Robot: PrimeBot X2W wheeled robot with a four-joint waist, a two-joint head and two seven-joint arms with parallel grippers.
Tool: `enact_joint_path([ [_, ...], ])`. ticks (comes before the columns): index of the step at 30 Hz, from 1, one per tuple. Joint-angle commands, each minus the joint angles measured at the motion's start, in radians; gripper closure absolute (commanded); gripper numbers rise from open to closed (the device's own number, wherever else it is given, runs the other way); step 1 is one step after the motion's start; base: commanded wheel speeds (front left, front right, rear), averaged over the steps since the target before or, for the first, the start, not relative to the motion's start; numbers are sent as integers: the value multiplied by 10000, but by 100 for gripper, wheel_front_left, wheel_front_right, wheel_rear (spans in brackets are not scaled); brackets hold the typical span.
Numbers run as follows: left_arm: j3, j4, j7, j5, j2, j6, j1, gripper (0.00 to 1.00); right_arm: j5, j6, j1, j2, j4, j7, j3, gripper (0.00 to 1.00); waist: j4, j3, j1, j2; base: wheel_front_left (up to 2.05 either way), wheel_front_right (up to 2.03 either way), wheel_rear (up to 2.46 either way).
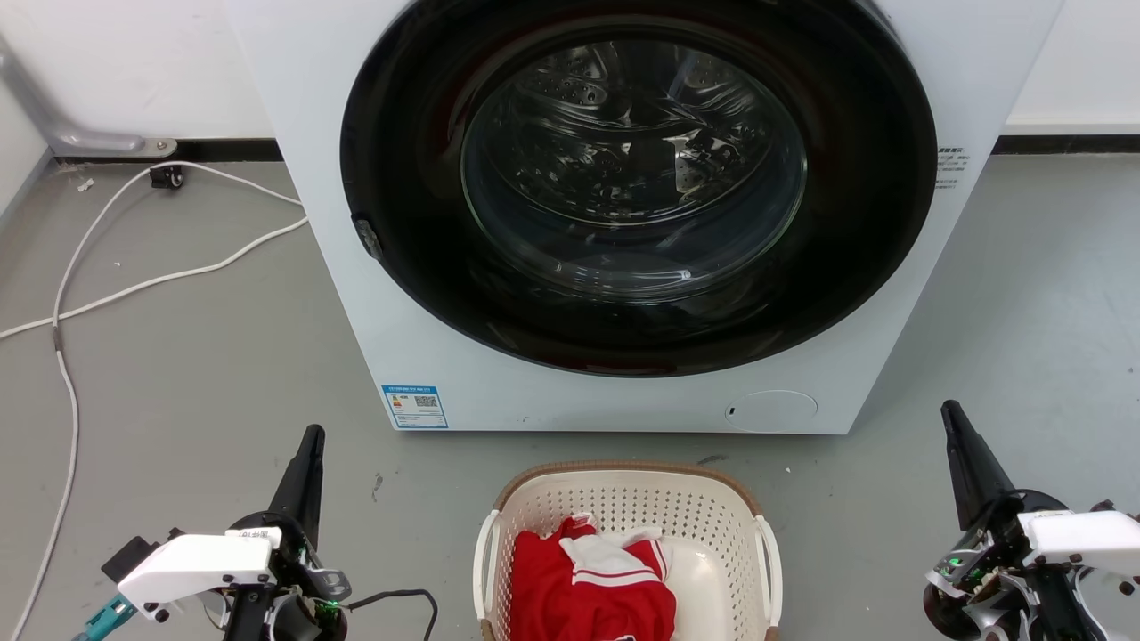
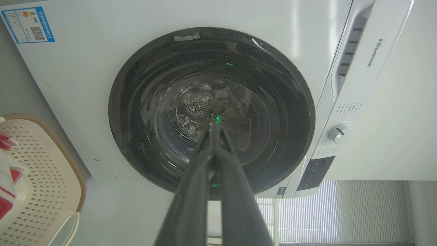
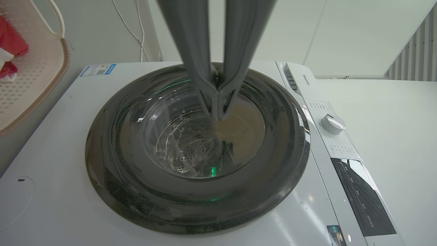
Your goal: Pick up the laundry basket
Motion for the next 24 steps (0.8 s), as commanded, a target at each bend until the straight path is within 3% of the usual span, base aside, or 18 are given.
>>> enact_joint_path([
  [1,31,13,11,57,-14,-36,-105,100,-23,0,-99,34,9,27,-14,100,0,0,0,0,0,0,0],
  [24,54,12,31,64,-22,-36,-107,100,-50,0,-103,53,11,43,-40,100,0,0,0,0,0,0,0],
])
